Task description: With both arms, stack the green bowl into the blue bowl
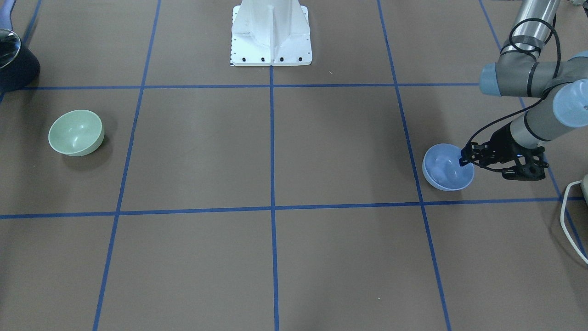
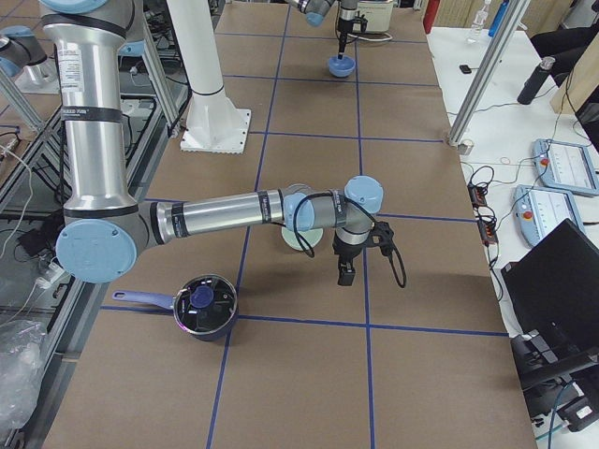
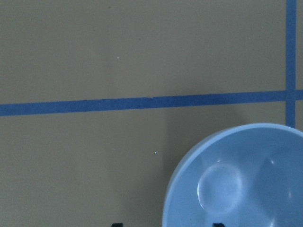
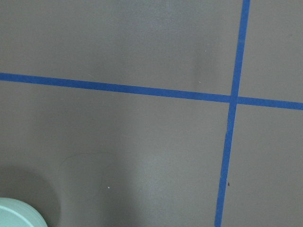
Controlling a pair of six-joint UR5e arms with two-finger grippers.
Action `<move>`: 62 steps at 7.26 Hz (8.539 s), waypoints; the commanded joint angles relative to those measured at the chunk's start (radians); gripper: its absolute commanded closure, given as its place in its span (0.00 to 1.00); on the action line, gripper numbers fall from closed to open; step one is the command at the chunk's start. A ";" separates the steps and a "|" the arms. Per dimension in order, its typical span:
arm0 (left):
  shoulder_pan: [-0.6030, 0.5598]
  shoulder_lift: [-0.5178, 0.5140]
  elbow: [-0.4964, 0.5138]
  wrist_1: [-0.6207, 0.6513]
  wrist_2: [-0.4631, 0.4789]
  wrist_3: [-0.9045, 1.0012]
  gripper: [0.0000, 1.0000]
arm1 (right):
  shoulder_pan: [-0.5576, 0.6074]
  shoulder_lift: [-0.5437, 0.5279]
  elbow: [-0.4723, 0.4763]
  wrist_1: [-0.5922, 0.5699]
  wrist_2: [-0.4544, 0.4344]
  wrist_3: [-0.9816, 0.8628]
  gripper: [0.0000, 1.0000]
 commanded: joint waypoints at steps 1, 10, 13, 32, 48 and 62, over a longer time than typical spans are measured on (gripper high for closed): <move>0.004 -0.011 0.012 -0.001 0.000 0.000 0.40 | -0.001 0.000 0.000 0.000 0.000 0.000 0.00; 0.027 -0.034 0.017 -0.004 0.028 -0.080 0.78 | -0.004 0.000 0.000 0.000 0.000 0.000 0.00; 0.027 -0.053 0.009 -0.013 0.034 -0.142 0.92 | -0.004 0.000 0.000 0.000 0.000 0.000 0.00; 0.400 -0.642 0.150 0.128 0.270 -0.859 0.91 | -0.049 0.087 0.014 0.002 -0.005 -0.008 0.00; -0.017 -0.423 -0.097 0.395 0.094 -0.139 0.03 | -0.222 -0.120 -0.017 0.486 0.084 0.201 0.09; -0.015 -0.398 -0.075 0.380 0.100 -0.107 0.03 | -0.368 -0.123 -0.048 0.601 0.060 0.201 0.85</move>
